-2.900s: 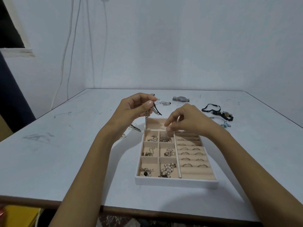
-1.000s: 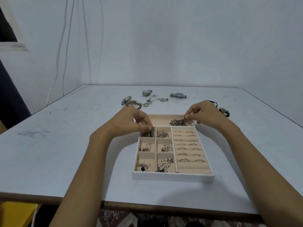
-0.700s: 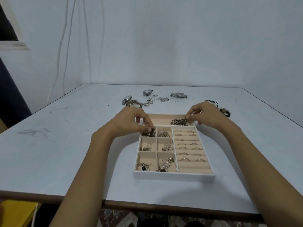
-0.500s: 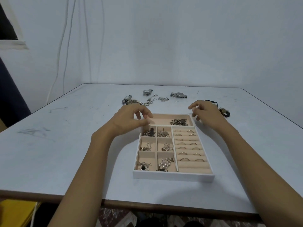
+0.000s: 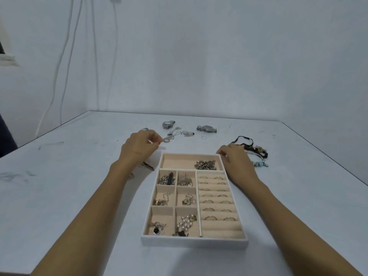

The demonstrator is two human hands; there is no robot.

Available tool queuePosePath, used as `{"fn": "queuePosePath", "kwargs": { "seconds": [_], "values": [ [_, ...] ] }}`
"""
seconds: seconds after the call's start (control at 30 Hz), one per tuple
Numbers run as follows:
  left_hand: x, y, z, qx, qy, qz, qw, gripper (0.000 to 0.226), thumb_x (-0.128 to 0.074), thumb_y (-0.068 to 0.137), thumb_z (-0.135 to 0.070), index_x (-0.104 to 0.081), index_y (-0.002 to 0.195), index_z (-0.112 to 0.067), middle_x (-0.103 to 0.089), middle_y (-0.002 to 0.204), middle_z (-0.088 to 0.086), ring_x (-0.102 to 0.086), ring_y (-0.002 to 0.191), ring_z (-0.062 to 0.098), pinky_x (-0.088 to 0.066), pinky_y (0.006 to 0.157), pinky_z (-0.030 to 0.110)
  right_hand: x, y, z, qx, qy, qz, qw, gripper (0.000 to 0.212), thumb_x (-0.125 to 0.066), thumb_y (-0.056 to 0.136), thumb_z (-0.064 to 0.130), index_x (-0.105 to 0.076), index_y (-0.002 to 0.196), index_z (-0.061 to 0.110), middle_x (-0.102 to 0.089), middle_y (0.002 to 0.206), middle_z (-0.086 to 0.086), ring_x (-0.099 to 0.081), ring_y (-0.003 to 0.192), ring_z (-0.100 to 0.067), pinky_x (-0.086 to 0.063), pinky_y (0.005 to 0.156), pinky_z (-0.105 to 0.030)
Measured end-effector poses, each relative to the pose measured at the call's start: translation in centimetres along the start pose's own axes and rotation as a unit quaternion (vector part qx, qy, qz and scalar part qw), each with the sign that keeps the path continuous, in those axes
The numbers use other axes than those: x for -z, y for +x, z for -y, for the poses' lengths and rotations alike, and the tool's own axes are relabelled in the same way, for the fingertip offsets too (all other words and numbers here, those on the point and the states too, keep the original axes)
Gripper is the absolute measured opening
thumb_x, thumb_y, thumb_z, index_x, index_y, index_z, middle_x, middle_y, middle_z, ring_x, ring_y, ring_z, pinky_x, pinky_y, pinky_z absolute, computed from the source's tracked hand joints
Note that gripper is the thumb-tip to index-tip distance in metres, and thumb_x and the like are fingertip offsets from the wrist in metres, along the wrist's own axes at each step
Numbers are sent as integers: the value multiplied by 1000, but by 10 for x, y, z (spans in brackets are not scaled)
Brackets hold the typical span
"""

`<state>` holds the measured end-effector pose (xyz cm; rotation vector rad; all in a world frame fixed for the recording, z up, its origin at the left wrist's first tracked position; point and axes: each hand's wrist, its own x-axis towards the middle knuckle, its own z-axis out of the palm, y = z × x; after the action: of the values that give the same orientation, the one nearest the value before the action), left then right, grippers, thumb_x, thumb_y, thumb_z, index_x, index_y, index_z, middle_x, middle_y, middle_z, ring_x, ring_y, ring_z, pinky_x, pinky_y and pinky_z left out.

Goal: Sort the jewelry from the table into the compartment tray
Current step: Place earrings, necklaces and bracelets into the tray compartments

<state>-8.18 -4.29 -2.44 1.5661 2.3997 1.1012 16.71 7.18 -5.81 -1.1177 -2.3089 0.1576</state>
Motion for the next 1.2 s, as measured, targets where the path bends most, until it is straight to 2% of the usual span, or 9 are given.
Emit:
{"fn": "queuePosePath", "kwargs": {
  "seconds": [0.17, 0.4, 0.5, 0.57, 0.8, 0.9, 0.97, 1.1, 1.2],
  "values": [
    [-19, 34, -4, 7, 37, -2, 999, 20, -58, 86, -16, -66, 98, -30, -61, 108, -8, -57, 102, 16, -43, 79, 31, -3, -1, -2, 38, -30, -1, 999, 20, -43, 97, 11, -61, 106, 12, -54, 102, -5, -45, 101, -21, -43, 77, -35],
    [-49, 59, -4, -27, 146, -4, 989, 28, -50, 90, -26, -64, 113, -29, -60, 123, -1, -50, 119, 25, -35, 100, 40, 3, 26, -5, 41, -16, 44, 998, 20, -44, 95, 11, -62, 99, 18, -56, 90, 4, -54, 87, -15, -45, 73, -33],
    [-54, 66, -2, -33, 166, -6, 986, 26, -44, 94, -30, -64, 112, -28, -63, 119, 0, -50, 117, 25, -33, 101, 42, 1, 64, 2, -9, 51, 79, 996, 15, -53, 92, 15, -66, 97, 19, -61, 84, 3, -61, 80, -17, -48, 74, -30],
    [-56, 71, 0, -30, 172, -14, 984, 26, -44, 95, -30, -63, 111, -28, -65, 115, -1, -51, 115, 24, -31, 100, 42, -7, 89, 11, -19, 65, 88, 994, 13, -59, 90, 19, -68, 98, 17, -62, 88, 1, -61, 88, -20, -47, 77, -30],
    [-60, 71, -1, -18, 220, -60, 974, 22, -49, 87, -36, -70, 92, -28, -69, 90, -5, -55, 101, 19, -28, 95, 39, -49, 140, 33, -38, -20, 75, 996, 24, -58, 91, 25, -65, 113, 18, -63, 117, -2, -57, 109, -25, -40, 81, -30],
    [-56, 72, -3, 1, 273, -83, 958, 21, -52, 78, -36, -71, 82, -26, -67, 76, -4, -58, 87, 18, -26, 86, 36, -55, 147, 38, -50, -45, 87, 994, 13, -62, 89, 21, -68, 100, 20, -65, 110, -4, -60, 102, -28, -47, 92, -43],
    [-52, 73, -5, 10, 301, -79, 950, 20, -54, 75, -36, -70, 80, -25, -66, 73, -3, -58, 81, 19, -26, 85, 37, -55, 149, 39, -48, -52, 81, 994, 6, -64, 86, 17, -69, 89, 20, -67, 104, -4, -62, 96, -29, -49, 90, -48],
    [-44, 78, -4, 36, 295, -53, 953, 17, -61, 74, -36, -70, 79, -23, -67, 72, -3, -60, 74, 19, -26, 82, 37, -54, 147, 37, -37, -49, 70, 996, 10, -61, 85, 11, -68, 86, 19, -67, 99, -3, -63, 91, -26, -44, 74, -31],
    [-39, 80, -2, 38, 264, -36, 963, 15, -65, 71, -30, -74, 81, -23, -70, 72, -4, -62, 74, 18, -23, 78, 34, -52, 144, 36, -12, -63, 66, 996, 14, -59, 87, 12, -68, 94, 20, -66, 104, -1, -61, 95, -25, -42, 73, -30]
  ]
}}
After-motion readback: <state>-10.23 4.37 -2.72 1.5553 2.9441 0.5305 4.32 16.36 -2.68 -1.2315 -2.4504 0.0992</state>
